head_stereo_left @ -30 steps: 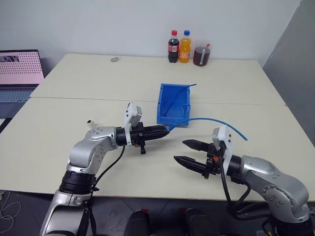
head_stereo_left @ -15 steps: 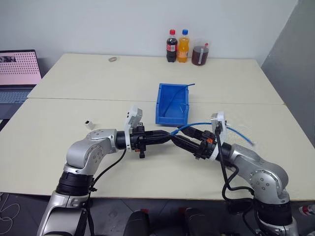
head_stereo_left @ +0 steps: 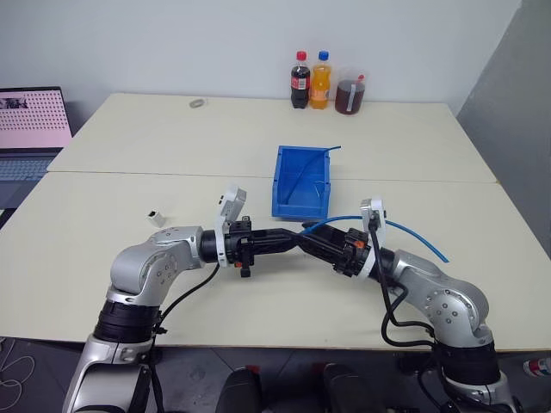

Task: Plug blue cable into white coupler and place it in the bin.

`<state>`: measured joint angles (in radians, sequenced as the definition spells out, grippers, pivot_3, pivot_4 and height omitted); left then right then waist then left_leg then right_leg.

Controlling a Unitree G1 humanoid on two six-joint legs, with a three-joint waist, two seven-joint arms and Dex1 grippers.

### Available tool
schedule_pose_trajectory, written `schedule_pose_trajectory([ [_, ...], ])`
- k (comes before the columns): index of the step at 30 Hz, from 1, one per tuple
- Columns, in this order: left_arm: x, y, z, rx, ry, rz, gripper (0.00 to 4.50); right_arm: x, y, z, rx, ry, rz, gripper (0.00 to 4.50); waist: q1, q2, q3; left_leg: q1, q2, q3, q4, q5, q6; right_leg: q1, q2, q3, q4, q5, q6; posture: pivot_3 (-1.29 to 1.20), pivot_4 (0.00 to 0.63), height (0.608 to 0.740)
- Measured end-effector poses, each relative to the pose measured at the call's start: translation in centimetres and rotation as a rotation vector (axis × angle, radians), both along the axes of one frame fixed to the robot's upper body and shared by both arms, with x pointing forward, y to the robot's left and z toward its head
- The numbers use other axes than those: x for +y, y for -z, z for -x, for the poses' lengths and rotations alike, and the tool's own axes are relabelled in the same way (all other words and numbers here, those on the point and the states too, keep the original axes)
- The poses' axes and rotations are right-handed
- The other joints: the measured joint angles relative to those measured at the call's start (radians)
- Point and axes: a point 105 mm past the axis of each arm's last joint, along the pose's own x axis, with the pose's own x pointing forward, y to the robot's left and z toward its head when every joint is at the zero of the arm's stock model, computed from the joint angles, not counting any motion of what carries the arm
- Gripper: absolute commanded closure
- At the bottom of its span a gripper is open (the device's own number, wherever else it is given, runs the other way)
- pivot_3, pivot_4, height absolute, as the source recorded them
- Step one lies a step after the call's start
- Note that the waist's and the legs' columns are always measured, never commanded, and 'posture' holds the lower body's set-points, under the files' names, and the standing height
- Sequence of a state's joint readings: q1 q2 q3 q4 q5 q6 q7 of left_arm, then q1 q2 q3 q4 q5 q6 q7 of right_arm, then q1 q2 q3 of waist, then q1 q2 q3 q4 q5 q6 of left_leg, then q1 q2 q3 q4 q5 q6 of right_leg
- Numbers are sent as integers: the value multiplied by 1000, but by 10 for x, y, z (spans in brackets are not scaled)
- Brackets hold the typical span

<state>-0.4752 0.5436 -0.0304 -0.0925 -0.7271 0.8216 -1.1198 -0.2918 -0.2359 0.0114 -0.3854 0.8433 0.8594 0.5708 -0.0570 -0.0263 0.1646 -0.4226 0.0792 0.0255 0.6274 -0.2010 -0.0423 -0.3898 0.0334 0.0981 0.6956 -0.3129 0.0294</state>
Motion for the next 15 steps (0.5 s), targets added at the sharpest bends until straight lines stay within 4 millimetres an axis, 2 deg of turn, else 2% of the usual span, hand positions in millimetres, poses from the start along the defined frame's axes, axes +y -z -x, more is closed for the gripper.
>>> schedule_pose_trajectory([
  [2,1,0,0,1,-3,-3,4245,0,-1,1,2,-8,-7,2766,0,0,0,0,0,0,0,0,0,0,0,0,0,0,0,0,150,740],
  [9,0,-1,1,5,9,15,4245,-2,-3,1,12,-17,-22,4367,0,0,0,0,0,0,0,0,0,0,0,0,0,0,0,0,150,740],
  [15,-4,-2,1,18,19,57,4245,-4,-4,4,21,-35,-23,4396,0,0,1,0,0,0,0,0,0,0,0,0,-1,0,0,0,150,740],
])
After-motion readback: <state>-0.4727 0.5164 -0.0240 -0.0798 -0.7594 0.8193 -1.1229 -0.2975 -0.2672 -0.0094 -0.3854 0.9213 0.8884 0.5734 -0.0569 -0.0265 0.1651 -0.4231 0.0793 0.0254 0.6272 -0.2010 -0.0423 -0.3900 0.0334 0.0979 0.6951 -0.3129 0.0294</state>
